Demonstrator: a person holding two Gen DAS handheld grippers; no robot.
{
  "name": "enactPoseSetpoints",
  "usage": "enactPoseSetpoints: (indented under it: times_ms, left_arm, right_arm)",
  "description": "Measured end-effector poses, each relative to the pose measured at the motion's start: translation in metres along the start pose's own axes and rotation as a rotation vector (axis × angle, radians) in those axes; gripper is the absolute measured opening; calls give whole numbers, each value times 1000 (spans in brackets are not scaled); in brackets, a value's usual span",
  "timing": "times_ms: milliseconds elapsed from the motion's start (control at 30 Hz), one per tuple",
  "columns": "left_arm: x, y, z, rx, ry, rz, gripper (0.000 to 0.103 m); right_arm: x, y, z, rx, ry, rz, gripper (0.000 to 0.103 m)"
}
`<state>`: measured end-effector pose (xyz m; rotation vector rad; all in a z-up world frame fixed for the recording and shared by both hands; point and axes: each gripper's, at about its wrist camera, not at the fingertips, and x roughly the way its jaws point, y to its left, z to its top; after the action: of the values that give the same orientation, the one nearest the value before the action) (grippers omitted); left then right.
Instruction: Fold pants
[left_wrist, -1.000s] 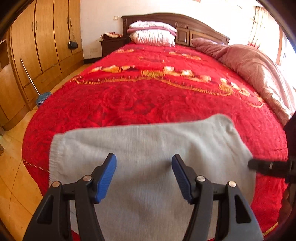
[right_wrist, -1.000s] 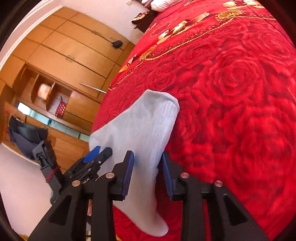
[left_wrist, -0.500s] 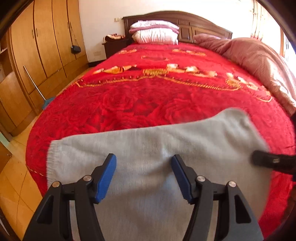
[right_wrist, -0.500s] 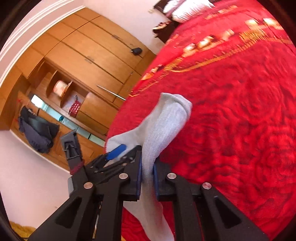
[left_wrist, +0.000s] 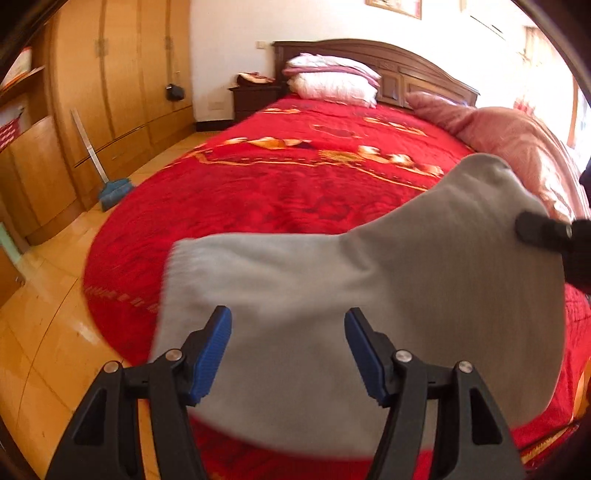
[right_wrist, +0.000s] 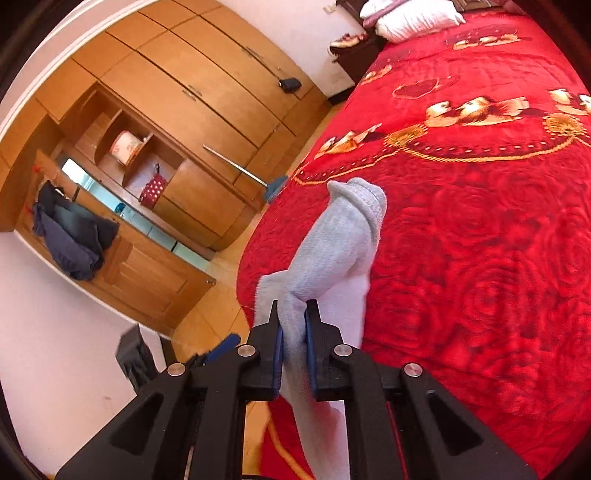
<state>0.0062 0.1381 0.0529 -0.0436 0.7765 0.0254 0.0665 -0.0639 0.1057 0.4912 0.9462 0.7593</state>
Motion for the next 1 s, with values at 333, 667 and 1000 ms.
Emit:
enactPoseSetpoints:
  times_ms: [333, 667, 1000]
  left_arm:
    - [-23, 70, -31, -180, -4, 92, 68]
    - [-32, 110, -58, -271, 8, 127, 68]
    - [-39, 135, -69, -357, 23, 117, 67]
  right_arm:
    - [88, 60, 19, -3, 161, 2, 12]
    - [183, 68, 12, 21, 262, -87, 12]
    - [187, 72, 9, -56, 303, 0, 28]
